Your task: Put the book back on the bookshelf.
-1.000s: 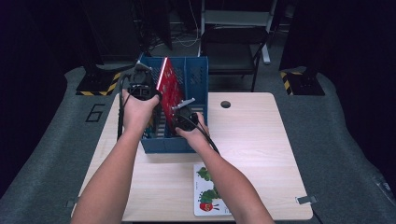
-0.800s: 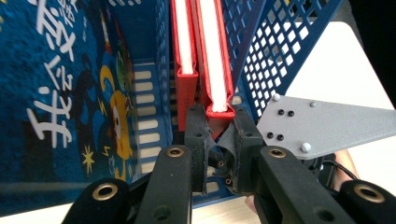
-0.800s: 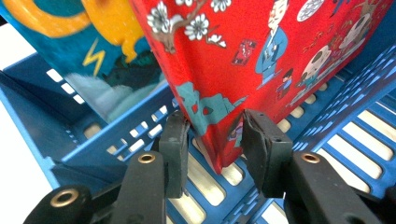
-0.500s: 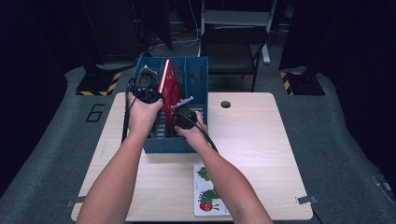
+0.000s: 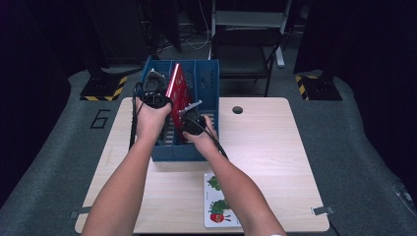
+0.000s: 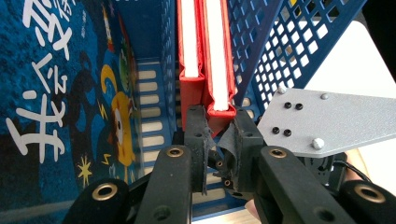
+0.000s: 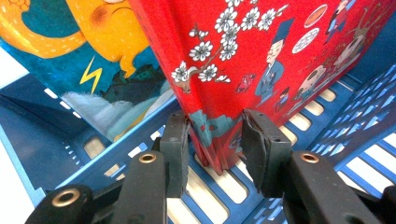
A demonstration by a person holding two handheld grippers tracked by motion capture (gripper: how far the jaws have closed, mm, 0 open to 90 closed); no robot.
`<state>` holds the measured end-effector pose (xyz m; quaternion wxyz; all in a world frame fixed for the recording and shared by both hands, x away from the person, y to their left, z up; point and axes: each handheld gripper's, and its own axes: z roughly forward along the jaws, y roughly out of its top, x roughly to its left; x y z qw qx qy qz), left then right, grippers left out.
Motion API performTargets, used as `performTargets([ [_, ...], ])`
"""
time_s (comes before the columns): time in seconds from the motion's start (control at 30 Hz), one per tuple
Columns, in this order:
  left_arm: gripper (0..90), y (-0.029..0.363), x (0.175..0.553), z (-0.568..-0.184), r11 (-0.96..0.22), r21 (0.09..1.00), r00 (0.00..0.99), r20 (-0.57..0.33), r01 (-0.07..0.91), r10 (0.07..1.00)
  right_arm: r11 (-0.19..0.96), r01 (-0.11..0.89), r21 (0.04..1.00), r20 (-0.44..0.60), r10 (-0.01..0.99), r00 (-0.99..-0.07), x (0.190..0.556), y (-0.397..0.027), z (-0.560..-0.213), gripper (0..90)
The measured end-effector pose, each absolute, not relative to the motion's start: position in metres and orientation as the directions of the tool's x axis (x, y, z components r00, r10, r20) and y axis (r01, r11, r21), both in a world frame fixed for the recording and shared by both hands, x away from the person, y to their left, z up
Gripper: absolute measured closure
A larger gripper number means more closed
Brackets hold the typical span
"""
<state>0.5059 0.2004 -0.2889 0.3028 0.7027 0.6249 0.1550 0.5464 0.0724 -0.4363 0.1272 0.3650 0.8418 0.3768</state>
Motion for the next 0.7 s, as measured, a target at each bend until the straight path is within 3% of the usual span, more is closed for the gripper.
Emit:
performTargets([
  [0.7, 79.3, 0.2007, 0.5099, -0.2979, -0.027, 0.622, 0.17, -0.172, 0.783, 0.97, 0.486, 0.532, 0.693, 0.068, 0.691, -0.72, 0.5508, 0.0709, -0.4411, 61.9],
])
